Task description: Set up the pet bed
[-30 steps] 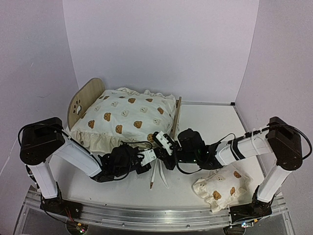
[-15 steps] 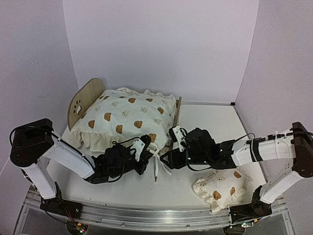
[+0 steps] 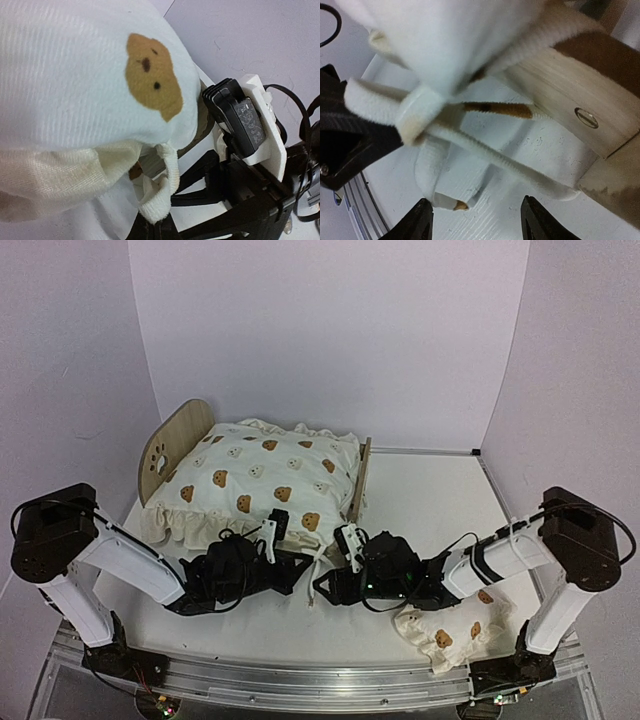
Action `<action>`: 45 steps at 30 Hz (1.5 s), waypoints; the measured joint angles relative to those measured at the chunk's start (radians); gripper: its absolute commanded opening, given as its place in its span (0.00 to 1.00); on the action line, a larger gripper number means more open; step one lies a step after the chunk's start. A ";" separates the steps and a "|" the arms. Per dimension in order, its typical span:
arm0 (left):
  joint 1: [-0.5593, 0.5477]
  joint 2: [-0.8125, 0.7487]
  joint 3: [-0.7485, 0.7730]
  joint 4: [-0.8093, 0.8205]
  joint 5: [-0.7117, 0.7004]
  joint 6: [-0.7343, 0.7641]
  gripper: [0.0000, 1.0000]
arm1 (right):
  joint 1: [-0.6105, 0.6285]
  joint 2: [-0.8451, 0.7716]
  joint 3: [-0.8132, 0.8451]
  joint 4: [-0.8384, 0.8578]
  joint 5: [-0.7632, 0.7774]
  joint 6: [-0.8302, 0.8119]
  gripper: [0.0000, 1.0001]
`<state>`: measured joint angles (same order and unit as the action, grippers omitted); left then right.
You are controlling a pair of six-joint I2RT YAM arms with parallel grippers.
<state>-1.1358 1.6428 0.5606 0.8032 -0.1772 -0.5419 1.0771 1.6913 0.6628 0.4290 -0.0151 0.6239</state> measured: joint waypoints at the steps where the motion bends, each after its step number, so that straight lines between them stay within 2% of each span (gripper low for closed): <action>1: 0.002 0.000 -0.001 -0.002 0.010 -0.046 0.00 | 0.002 0.017 -0.001 0.030 0.011 0.007 0.54; 3: 0.004 0.000 -0.002 0.000 0.022 -0.109 0.00 | 0.006 0.044 -0.008 0.110 0.032 0.023 0.53; 8: 0.007 0.012 -0.002 0.008 0.051 -0.220 0.00 | 0.027 0.063 -0.059 0.295 0.065 0.052 0.63; 11: 0.010 0.026 -0.002 0.009 0.064 -0.260 0.00 | 0.050 0.063 -0.089 0.324 0.075 0.060 0.62; 13: 0.009 0.031 -0.002 0.009 0.072 -0.283 0.00 | 0.060 0.063 -0.089 0.329 0.073 0.059 0.56; 15: 0.009 0.031 -0.002 0.010 0.078 -0.304 0.00 | 0.063 0.068 -0.080 0.333 0.084 0.060 0.44; 16: 0.009 0.031 -0.002 0.010 0.079 -0.318 0.00 | 0.063 0.078 -0.071 0.337 0.099 0.066 0.35; 18: 0.009 0.028 -0.010 0.015 0.077 -0.354 0.00 | 0.063 0.091 -0.066 0.351 0.135 0.063 0.07; 19: 0.009 0.023 -0.020 0.019 0.075 -0.378 0.00 | 0.063 0.093 -0.067 0.357 0.158 0.066 0.00; 26: 0.009 -0.006 -0.194 0.134 0.005 -0.748 0.00 | 0.063 0.040 -0.143 0.374 0.325 0.102 0.00; 30: 0.009 0.083 -0.228 0.279 0.003 -0.939 0.00 | 0.063 0.000 -0.155 0.357 0.347 0.097 0.00; 31: 0.008 0.113 -0.228 0.320 0.009 -0.972 0.03 | 0.063 -0.005 -0.154 0.352 0.344 0.091 0.00; 34: -0.002 0.150 -0.228 0.389 0.031 -0.938 0.16 | 0.063 -0.010 -0.148 0.338 0.335 0.070 0.00; 38: -0.040 0.100 -0.229 0.407 0.047 -0.749 0.44 | 0.063 -0.010 -0.146 0.330 0.314 0.049 0.00; 40: -0.053 0.050 -0.229 0.402 0.072 -0.636 0.50 | 0.063 -0.010 -0.145 0.329 0.306 0.041 0.00; 43: -0.055 -0.038 -0.212 0.314 0.103 -0.444 0.49 | 0.063 -0.010 -0.138 0.322 0.286 0.026 0.00; 45: -0.053 -0.088 -0.172 0.187 0.104 -0.319 0.39 | 0.063 -0.010 -0.132 0.315 0.274 0.018 0.00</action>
<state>-1.1893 1.5551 0.3885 0.9897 -0.0731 -0.8608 1.1397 1.6817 0.5304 0.7441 0.2588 0.6415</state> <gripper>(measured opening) 0.491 0.021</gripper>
